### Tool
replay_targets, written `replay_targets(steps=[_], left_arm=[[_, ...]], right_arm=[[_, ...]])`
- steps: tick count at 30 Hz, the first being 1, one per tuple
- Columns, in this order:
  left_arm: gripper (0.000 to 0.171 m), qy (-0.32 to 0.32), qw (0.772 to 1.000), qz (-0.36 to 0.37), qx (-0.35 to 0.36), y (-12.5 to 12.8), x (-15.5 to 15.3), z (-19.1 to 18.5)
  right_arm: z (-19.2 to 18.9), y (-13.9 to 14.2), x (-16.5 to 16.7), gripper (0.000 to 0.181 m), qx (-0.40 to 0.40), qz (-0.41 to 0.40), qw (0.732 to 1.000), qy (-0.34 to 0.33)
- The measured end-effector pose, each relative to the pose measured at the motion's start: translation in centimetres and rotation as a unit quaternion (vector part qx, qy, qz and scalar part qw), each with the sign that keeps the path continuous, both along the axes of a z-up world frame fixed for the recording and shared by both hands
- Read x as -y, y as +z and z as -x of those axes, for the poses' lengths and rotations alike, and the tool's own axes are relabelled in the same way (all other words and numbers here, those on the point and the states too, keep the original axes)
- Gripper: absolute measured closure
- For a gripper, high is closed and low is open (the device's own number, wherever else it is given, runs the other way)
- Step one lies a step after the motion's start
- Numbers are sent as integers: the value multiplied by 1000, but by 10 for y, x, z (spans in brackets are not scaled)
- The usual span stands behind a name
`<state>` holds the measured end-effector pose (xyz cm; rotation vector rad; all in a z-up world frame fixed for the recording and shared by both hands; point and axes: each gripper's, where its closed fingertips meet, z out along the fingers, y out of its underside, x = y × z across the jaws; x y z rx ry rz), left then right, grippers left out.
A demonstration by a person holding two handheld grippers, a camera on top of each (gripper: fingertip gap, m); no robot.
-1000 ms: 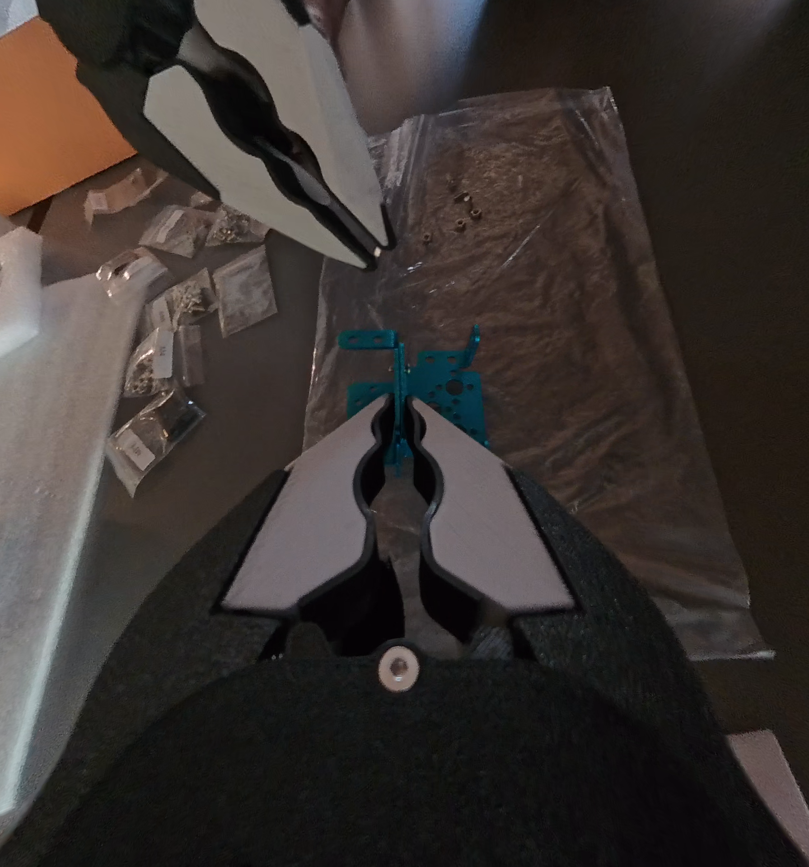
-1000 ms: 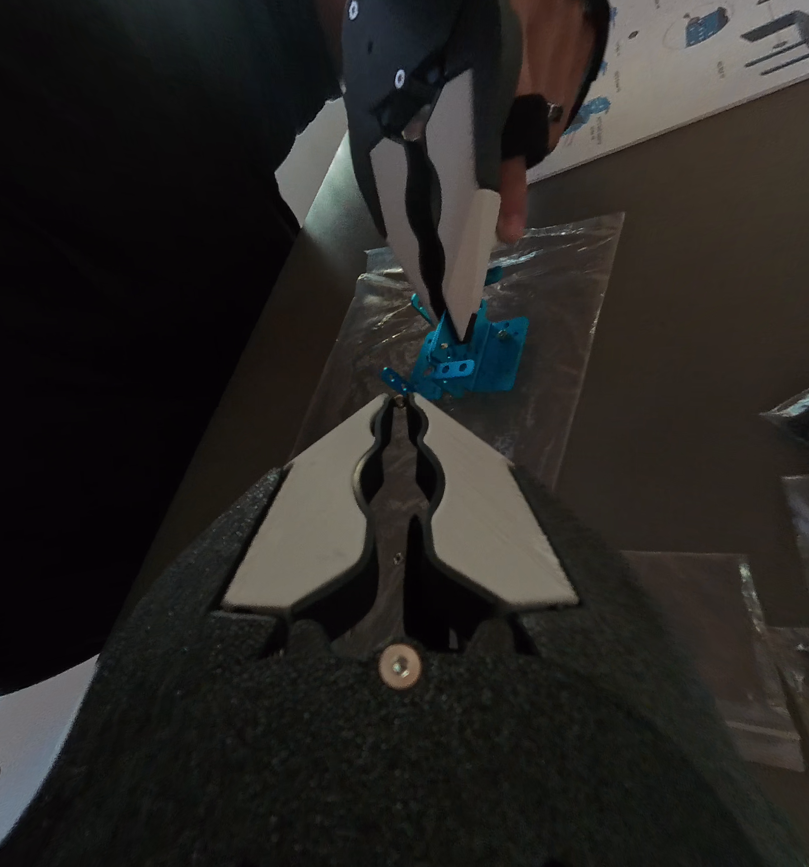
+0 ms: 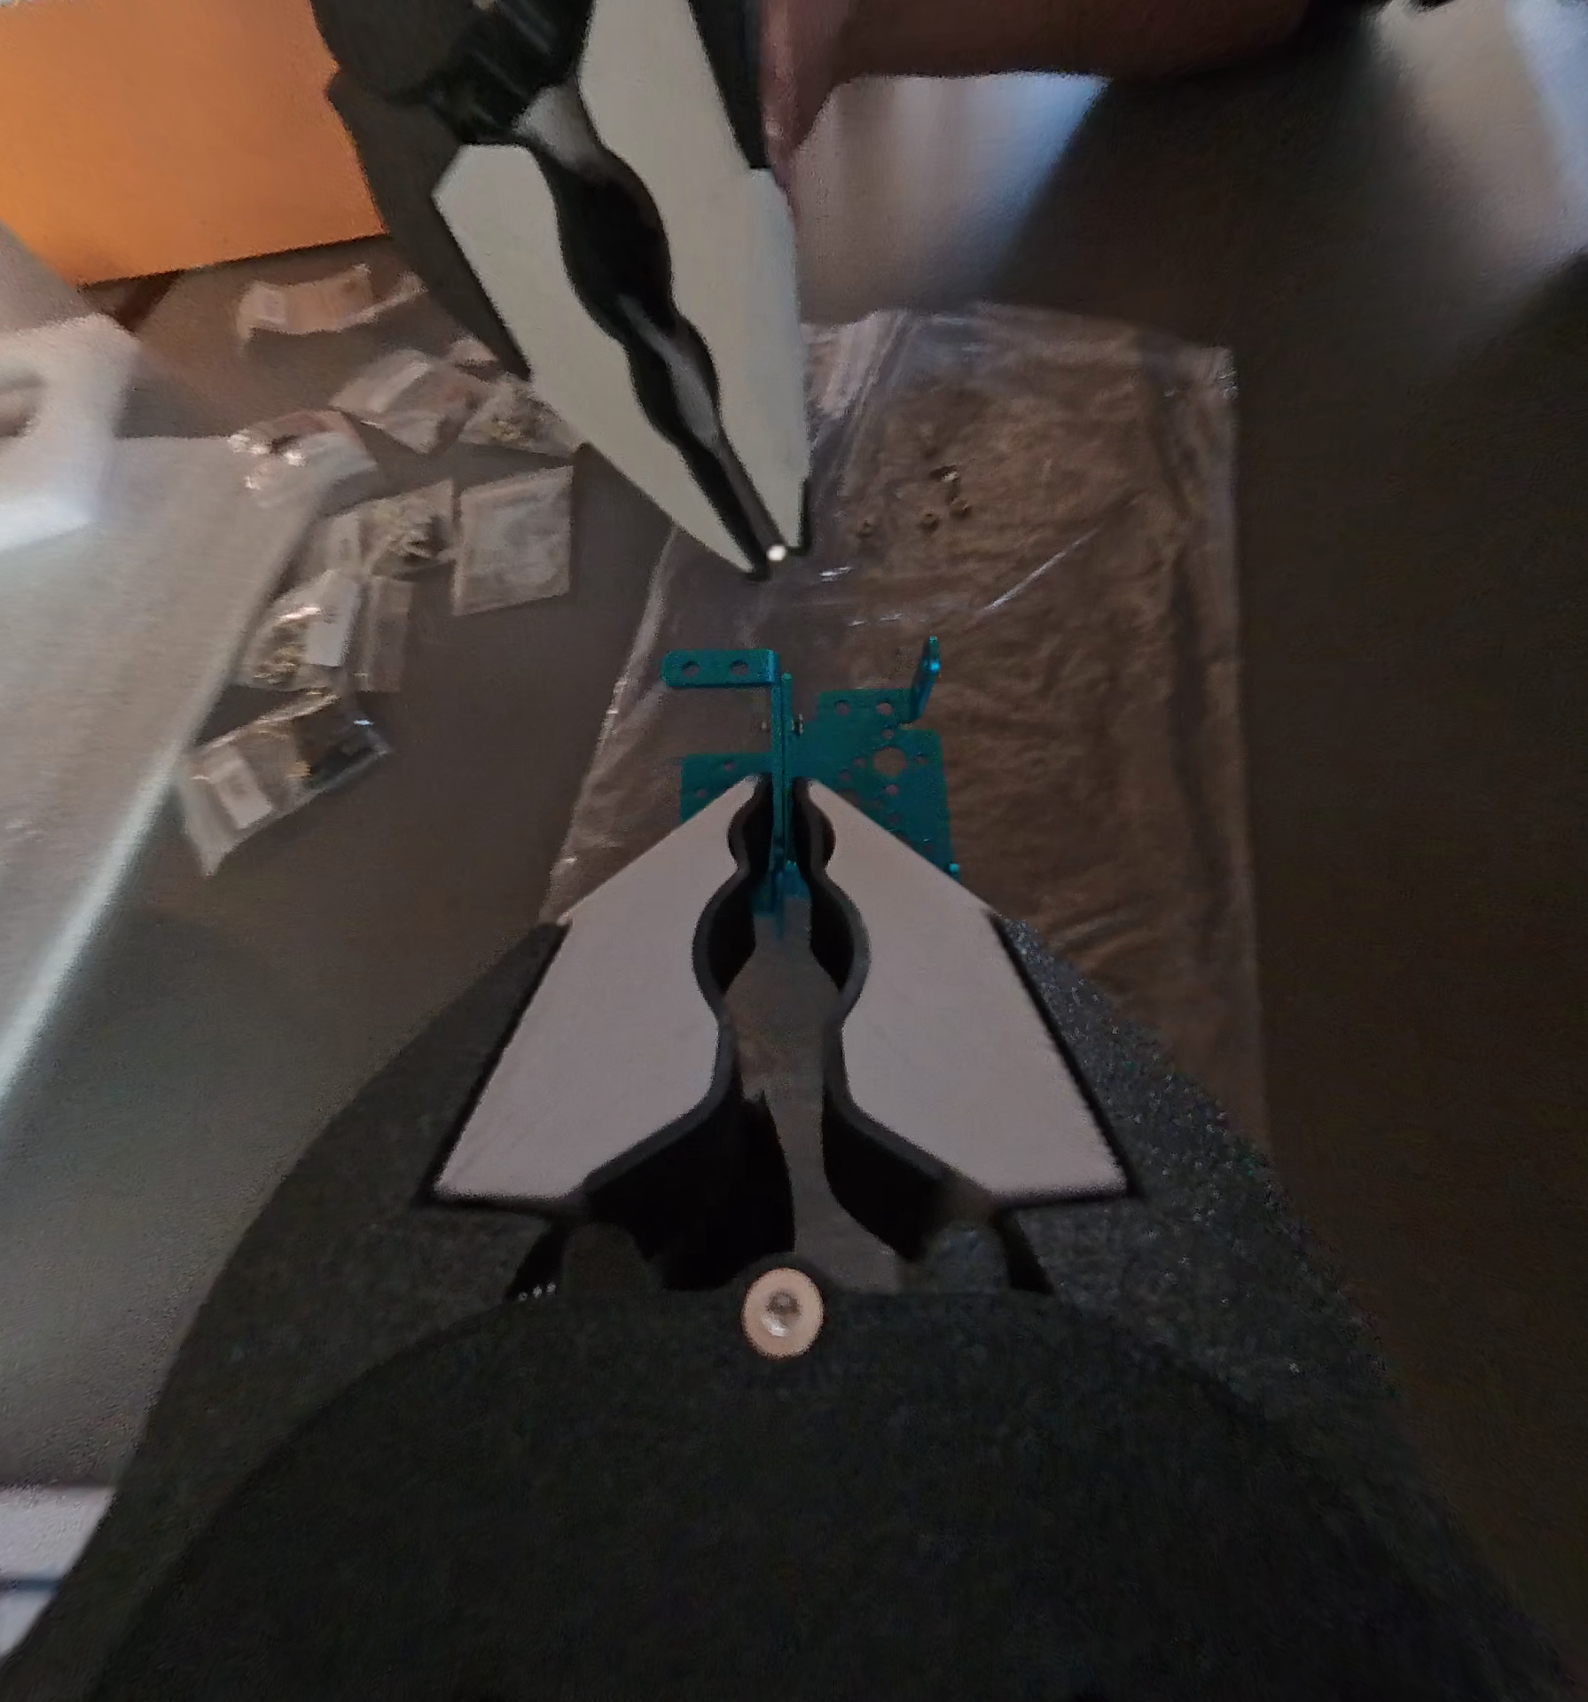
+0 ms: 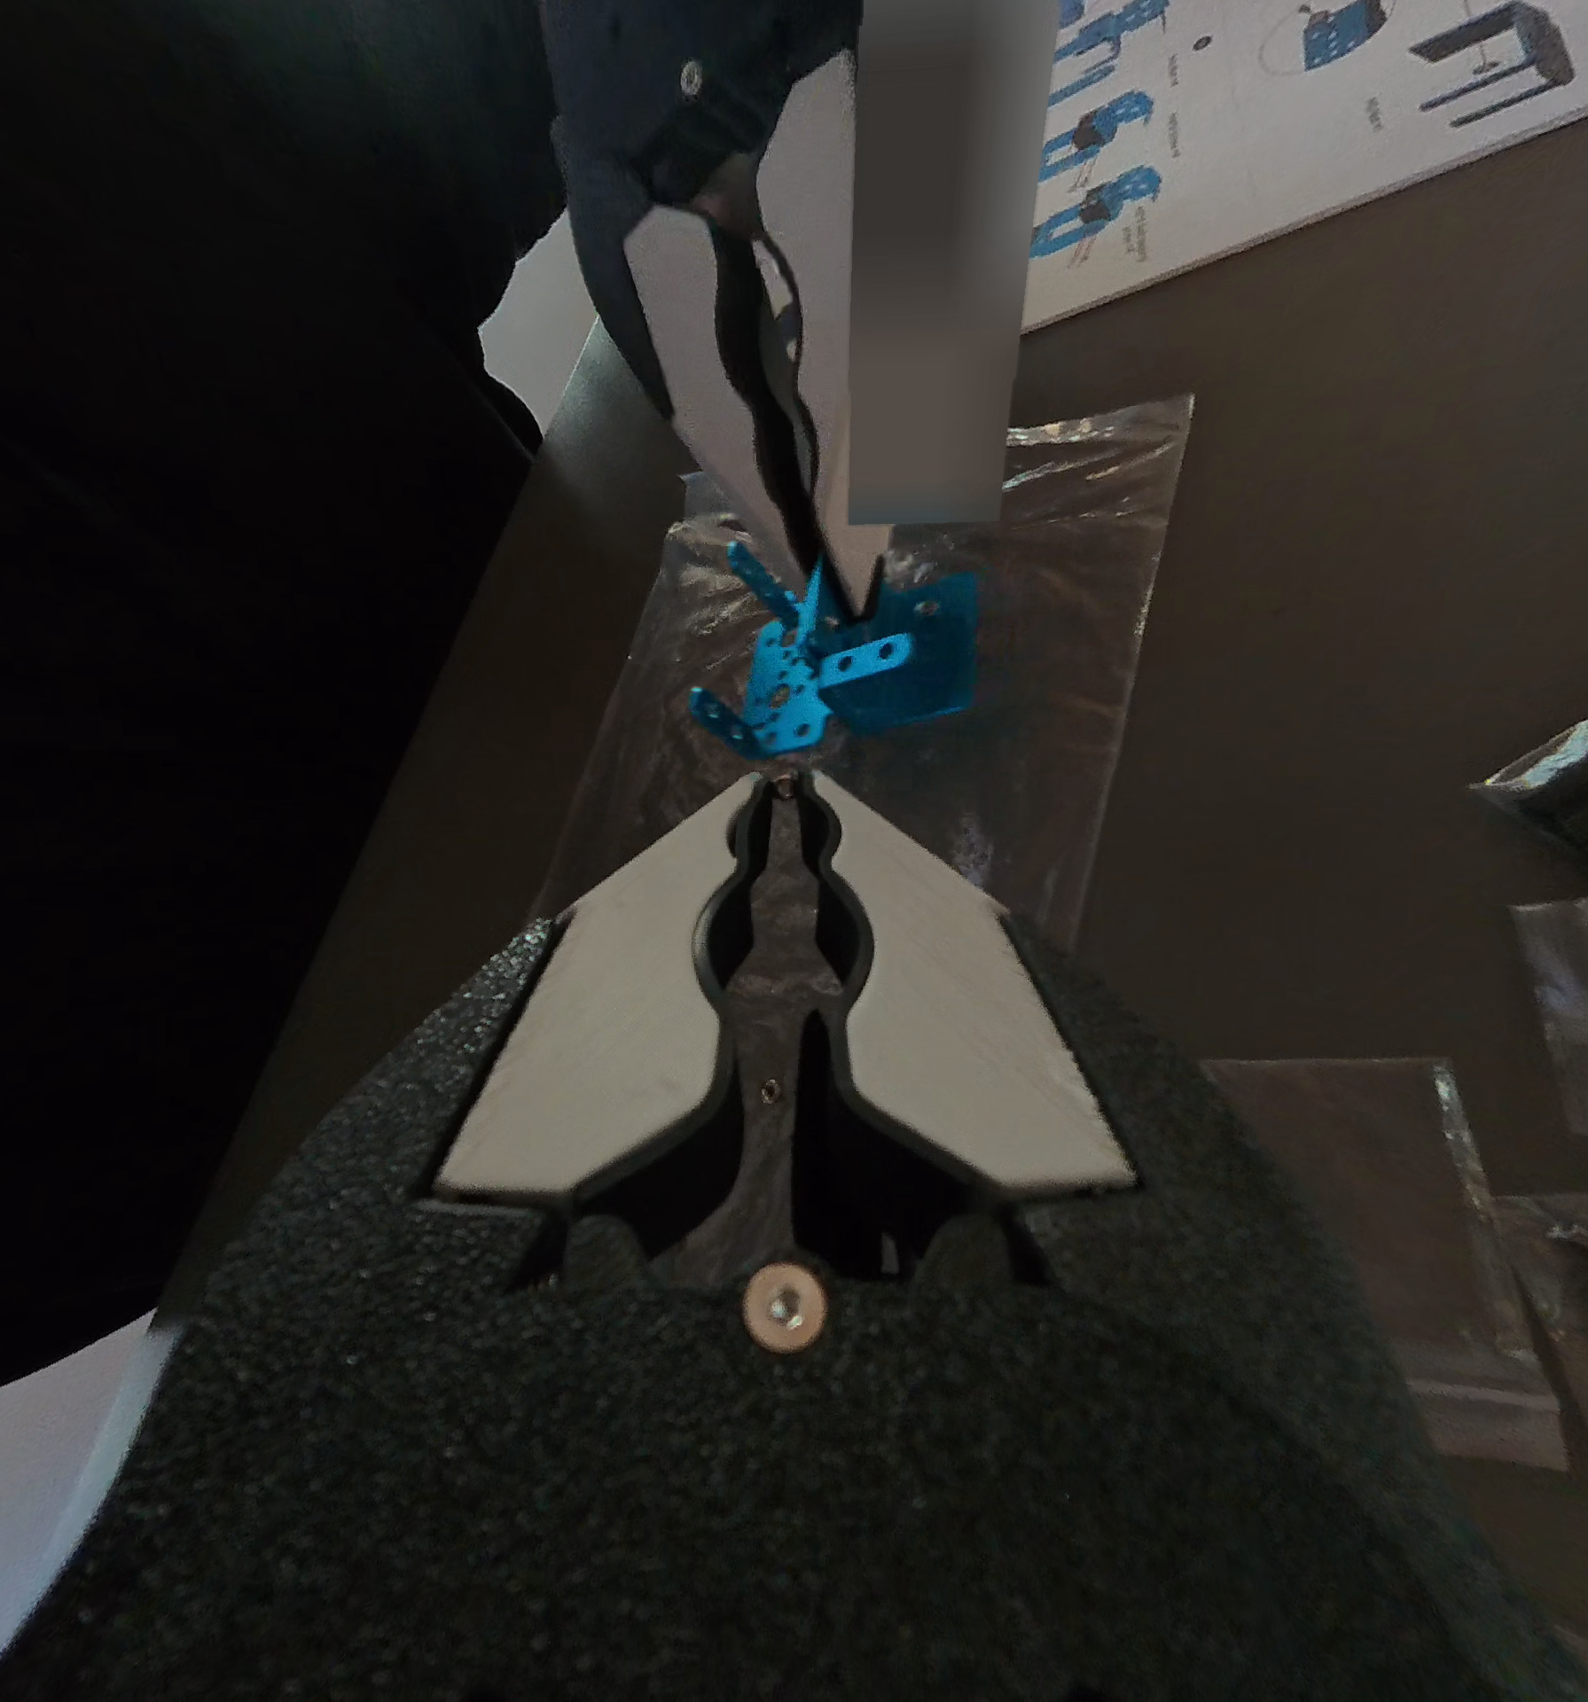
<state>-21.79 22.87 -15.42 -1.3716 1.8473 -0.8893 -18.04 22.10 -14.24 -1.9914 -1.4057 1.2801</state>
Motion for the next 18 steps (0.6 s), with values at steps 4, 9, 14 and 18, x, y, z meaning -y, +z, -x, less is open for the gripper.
replay_targets(steps=[4, 9, 14, 18], left_arm=[[168, -38, 999, 20, 3, -1, 16, 3], [168, -48, 997, -49, -18, -17, 18, 3], [168, -49, 996, -76, -20, -18, 18, 3], [168, -51, 994, -89, -22, -19, 19, 3]], right_arm=[[-2, 2, -2, 177, -5, 3, 1000, -3], [-1, -1, 0, 176, -1, 7, 1000, 1], [-2, -3, 0, 176, 1, 8, 1000, 2], [-2, -4, 0, 176, 2, 11, 1000, 2]])
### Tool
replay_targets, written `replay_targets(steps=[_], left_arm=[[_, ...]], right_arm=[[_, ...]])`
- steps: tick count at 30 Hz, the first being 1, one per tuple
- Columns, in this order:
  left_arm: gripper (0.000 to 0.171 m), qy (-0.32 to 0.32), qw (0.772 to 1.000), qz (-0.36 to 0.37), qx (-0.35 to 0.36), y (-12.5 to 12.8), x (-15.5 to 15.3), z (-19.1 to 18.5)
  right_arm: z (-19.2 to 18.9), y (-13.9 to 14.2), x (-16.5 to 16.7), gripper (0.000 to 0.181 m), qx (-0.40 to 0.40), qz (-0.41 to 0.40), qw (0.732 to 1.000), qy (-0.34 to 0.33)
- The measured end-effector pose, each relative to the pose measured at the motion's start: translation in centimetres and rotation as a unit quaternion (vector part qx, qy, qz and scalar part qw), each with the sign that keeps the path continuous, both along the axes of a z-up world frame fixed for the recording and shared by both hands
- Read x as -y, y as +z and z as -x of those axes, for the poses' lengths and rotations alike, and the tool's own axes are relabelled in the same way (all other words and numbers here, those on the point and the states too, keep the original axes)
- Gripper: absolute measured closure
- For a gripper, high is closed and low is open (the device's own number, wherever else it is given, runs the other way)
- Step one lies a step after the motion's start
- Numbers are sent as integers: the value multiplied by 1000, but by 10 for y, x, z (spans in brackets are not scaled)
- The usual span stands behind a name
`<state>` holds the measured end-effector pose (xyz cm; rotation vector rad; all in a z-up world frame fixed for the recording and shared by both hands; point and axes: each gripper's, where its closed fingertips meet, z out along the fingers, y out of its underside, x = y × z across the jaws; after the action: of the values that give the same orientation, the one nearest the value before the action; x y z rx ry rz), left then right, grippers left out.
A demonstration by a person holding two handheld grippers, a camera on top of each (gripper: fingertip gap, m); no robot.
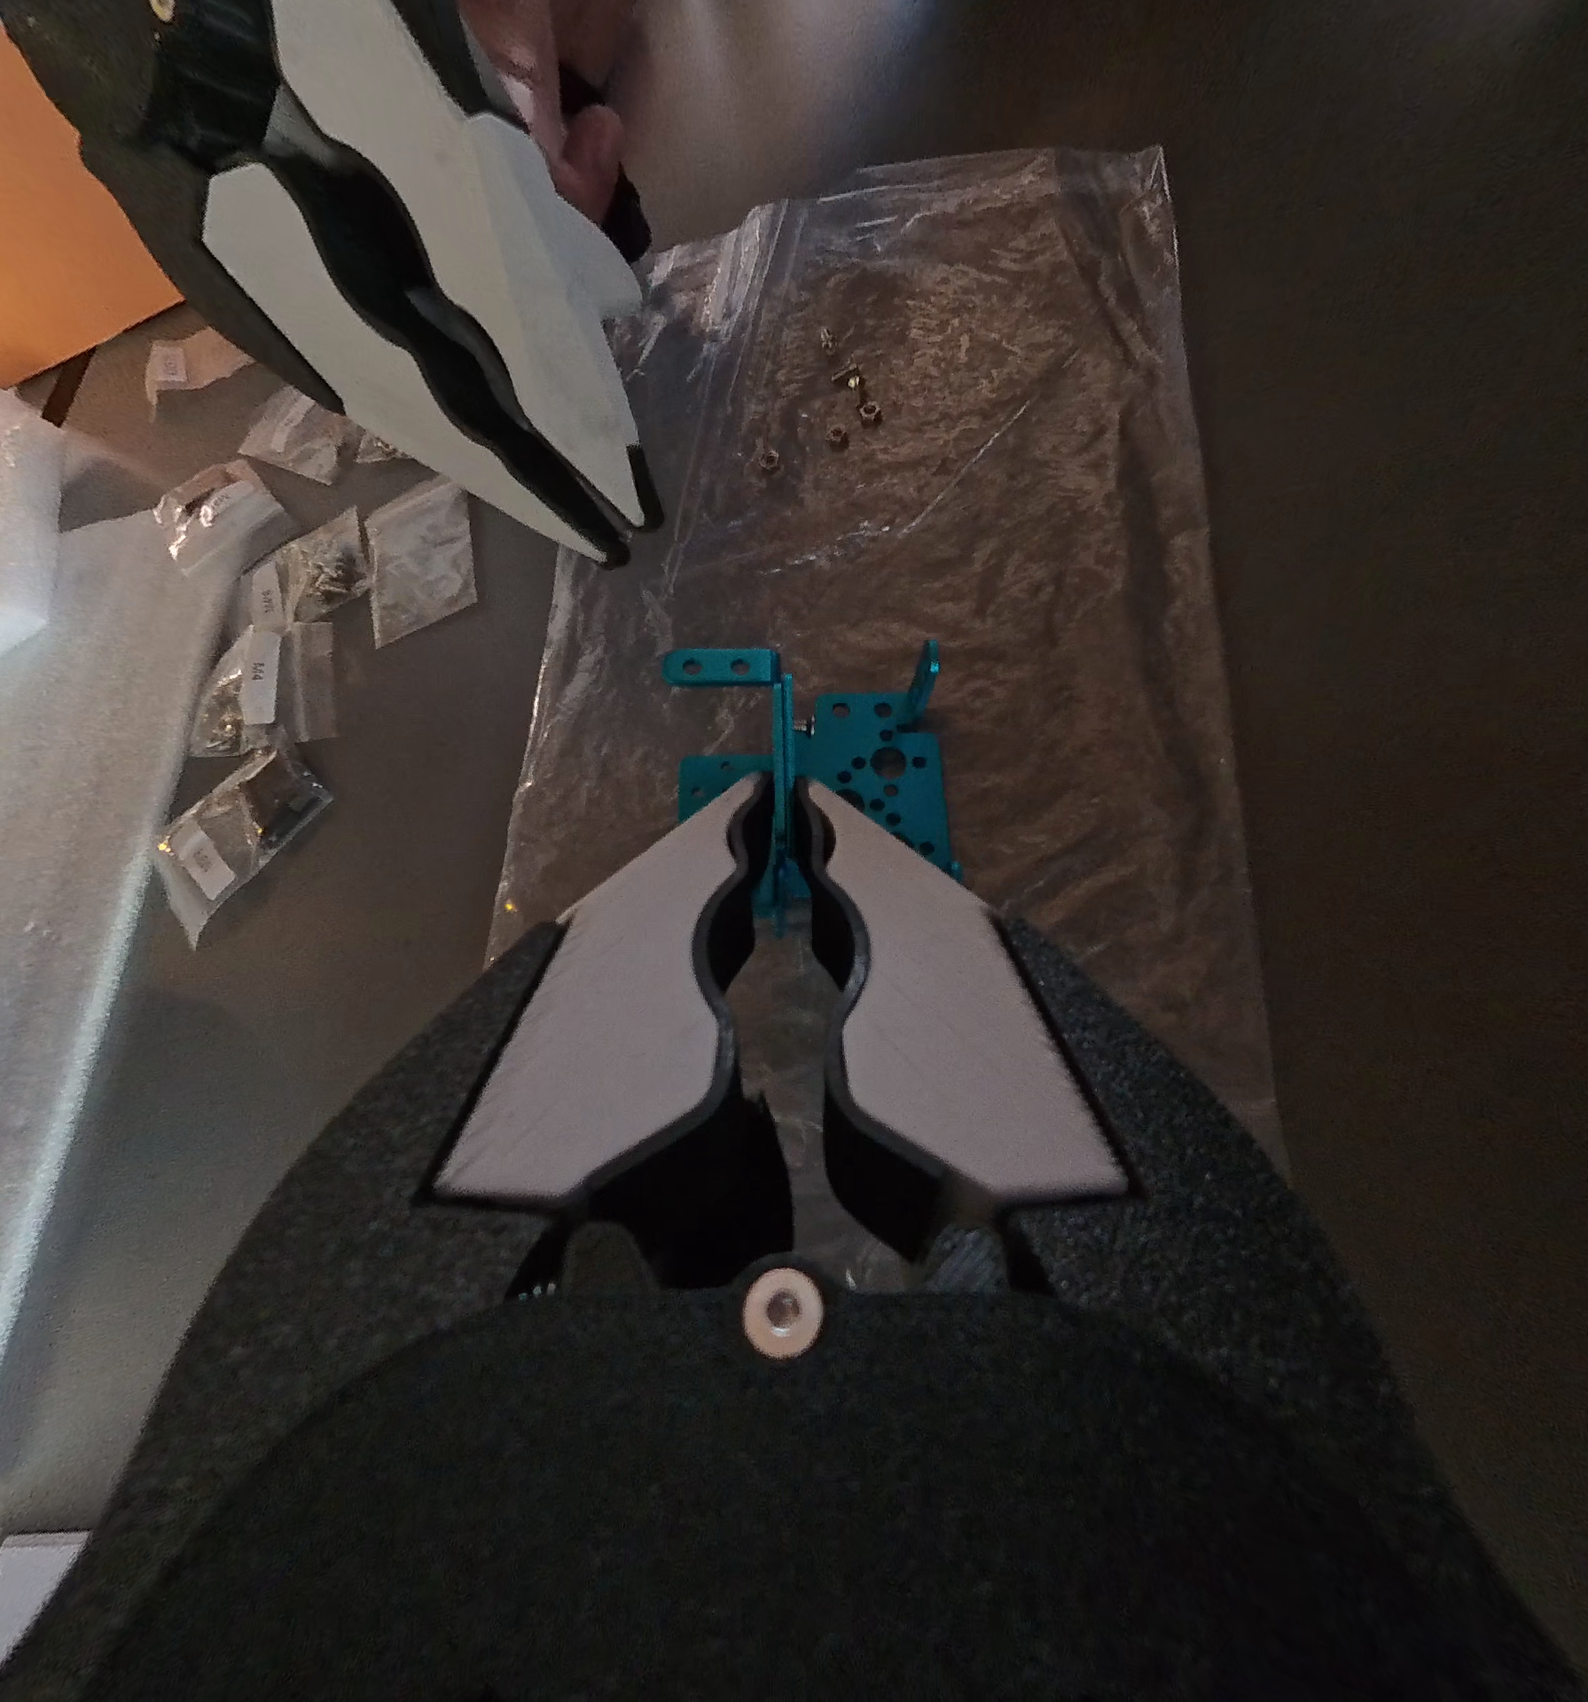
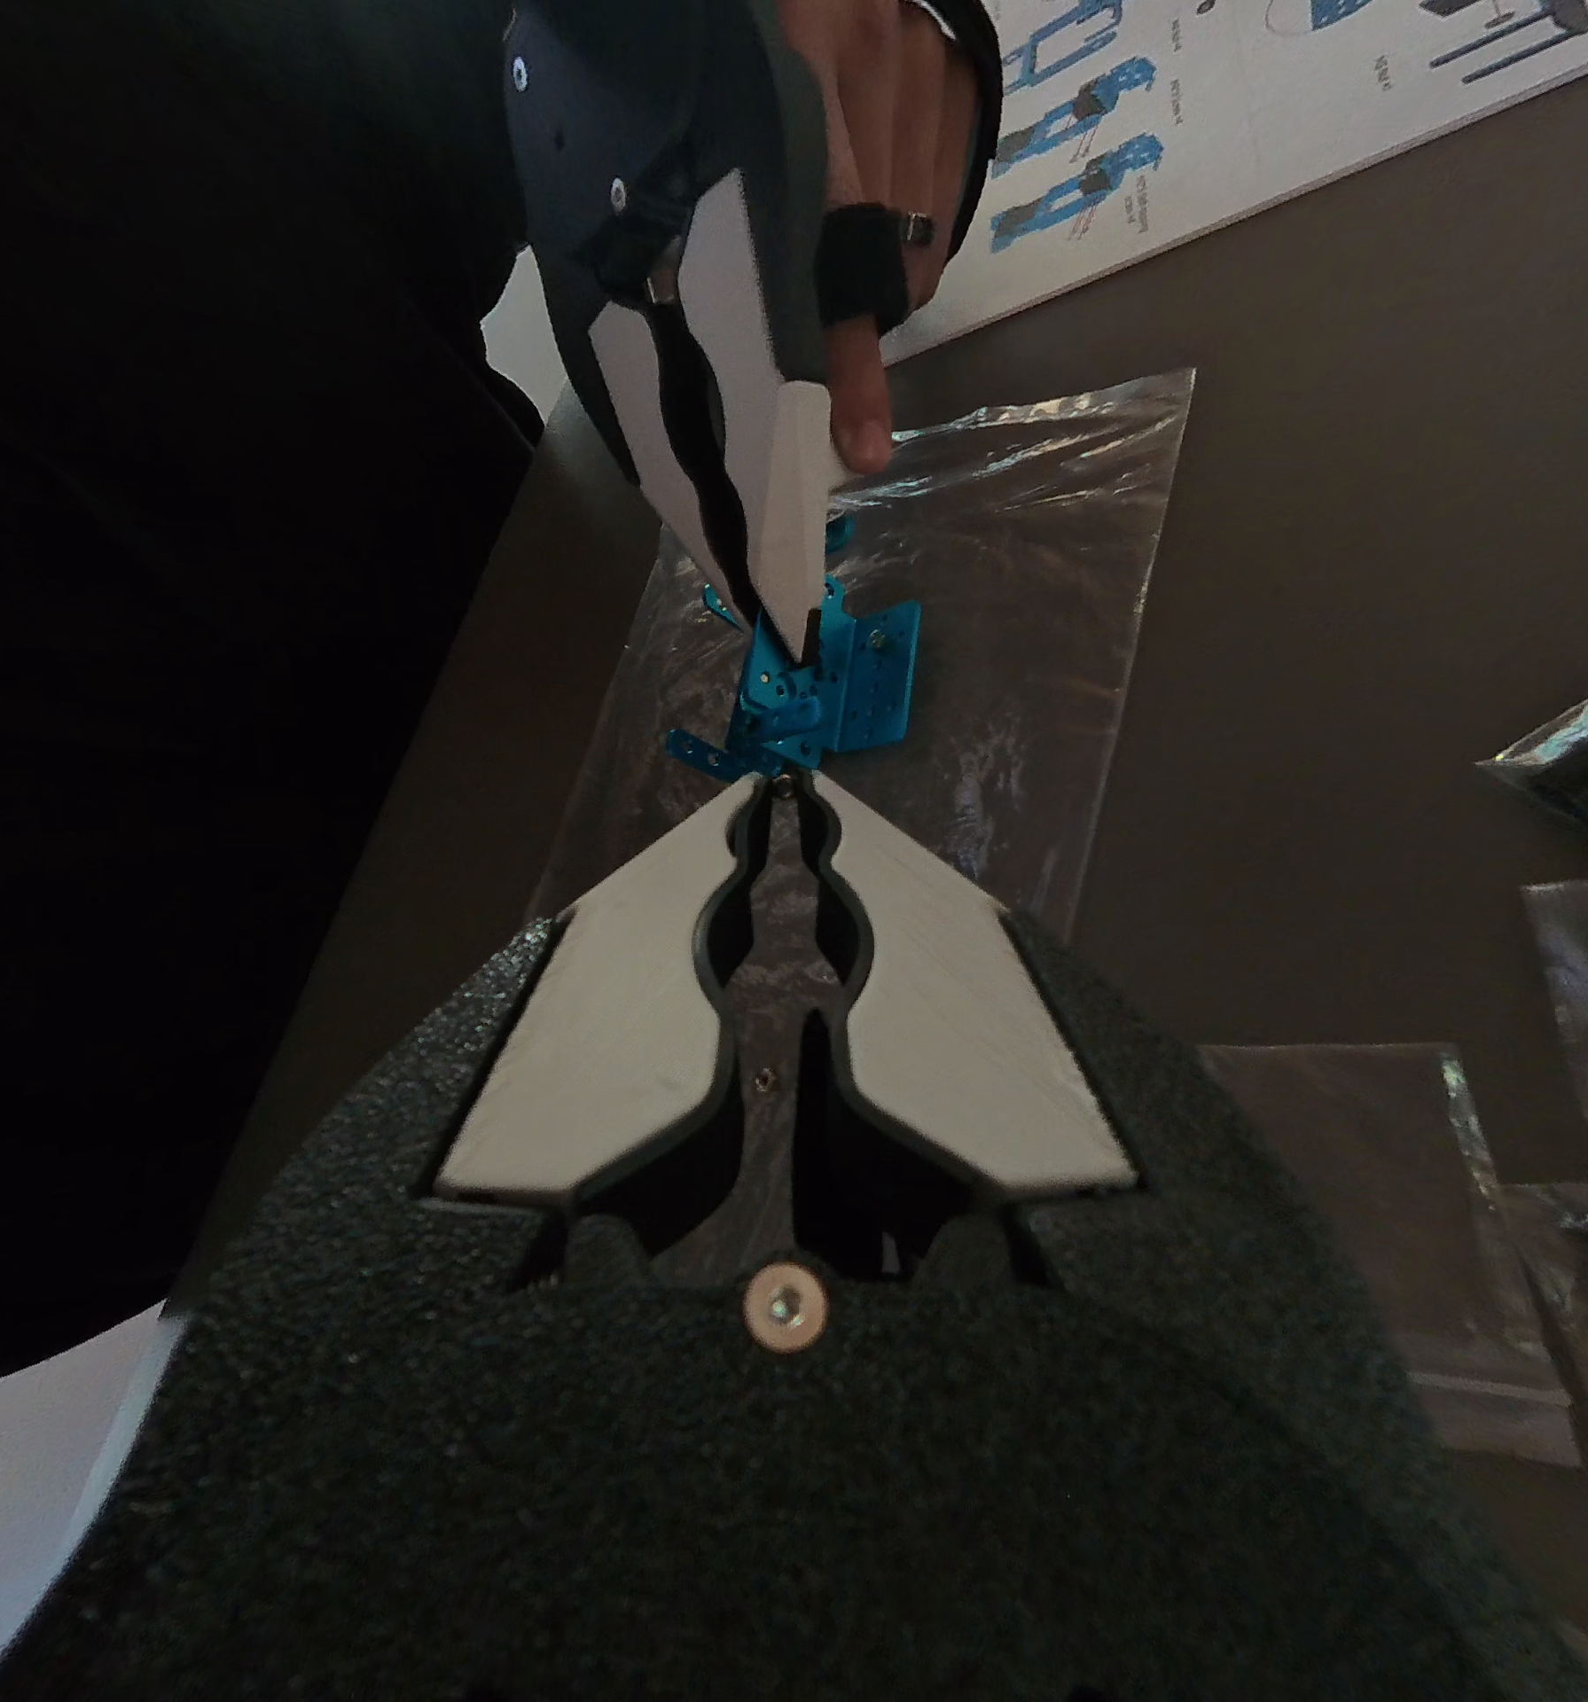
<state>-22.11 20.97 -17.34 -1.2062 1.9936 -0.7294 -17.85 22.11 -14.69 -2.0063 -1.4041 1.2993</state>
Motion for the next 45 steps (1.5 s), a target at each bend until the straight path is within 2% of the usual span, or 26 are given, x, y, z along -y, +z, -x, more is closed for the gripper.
replay_targets(steps=[29, 35, 38, 45], left_arm=[[168, 0, 1000, -12, 4, 2, 3, -1], [168, 14, 999, 32, 5, 6, 0, -1], [168, 25, 998, 58, 0, 9, -2, 0], [168, 53, 994, 95, -2, 13, -10, 0]], right_arm=[[1, -2, 2, 177, 8, -14, 1000, 8], [-6, -23, 7, 177, 58, -19, 998, 28], [-13, -32, 11, 177, 112, -71, 990, 51], [-38, -43, 13, 176, 283, -183, 938, 77]])
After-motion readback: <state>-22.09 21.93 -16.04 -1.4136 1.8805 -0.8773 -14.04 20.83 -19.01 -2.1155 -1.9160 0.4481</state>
